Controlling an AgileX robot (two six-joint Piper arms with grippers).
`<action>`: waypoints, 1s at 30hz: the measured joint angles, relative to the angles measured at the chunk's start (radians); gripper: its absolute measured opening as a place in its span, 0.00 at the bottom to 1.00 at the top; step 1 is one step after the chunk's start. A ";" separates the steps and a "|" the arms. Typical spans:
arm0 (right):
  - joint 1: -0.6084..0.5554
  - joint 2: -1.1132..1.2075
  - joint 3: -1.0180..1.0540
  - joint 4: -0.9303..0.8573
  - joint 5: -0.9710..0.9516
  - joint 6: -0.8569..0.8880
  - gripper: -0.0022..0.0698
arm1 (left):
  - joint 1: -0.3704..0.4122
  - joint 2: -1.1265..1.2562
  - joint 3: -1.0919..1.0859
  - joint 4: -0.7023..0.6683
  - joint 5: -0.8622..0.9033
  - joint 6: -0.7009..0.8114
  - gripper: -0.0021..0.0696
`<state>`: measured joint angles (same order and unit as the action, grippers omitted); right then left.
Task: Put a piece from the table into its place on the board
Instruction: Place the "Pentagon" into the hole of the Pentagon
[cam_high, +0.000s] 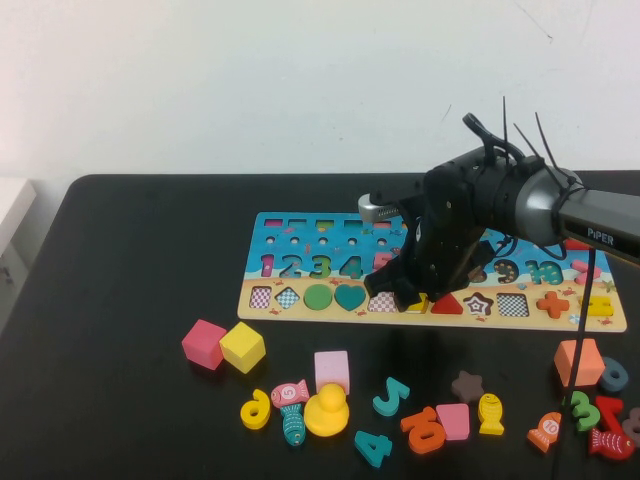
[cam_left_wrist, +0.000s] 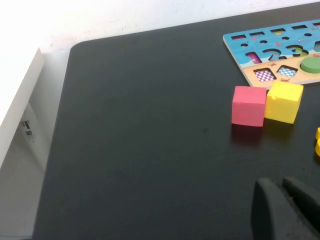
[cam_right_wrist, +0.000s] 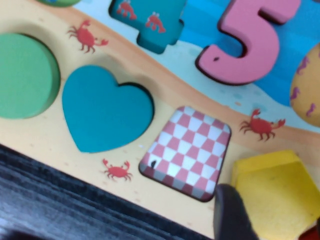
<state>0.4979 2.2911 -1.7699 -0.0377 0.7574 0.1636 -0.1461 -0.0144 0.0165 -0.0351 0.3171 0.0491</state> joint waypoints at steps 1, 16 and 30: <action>0.000 0.000 0.000 -0.002 0.001 0.000 0.53 | 0.000 0.000 0.000 0.000 0.000 0.000 0.03; 0.000 0.000 -0.073 -0.015 0.081 0.011 0.53 | 0.000 0.000 0.000 0.000 0.000 0.000 0.03; 0.000 0.028 -0.073 -0.027 0.099 0.043 0.53 | 0.000 0.000 0.000 0.000 0.000 0.003 0.03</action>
<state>0.4979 2.3190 -1.8429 -0.0647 0.8562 0.2064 -0.1461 -0.0144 0.0165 -0.0351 0.3171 0.0526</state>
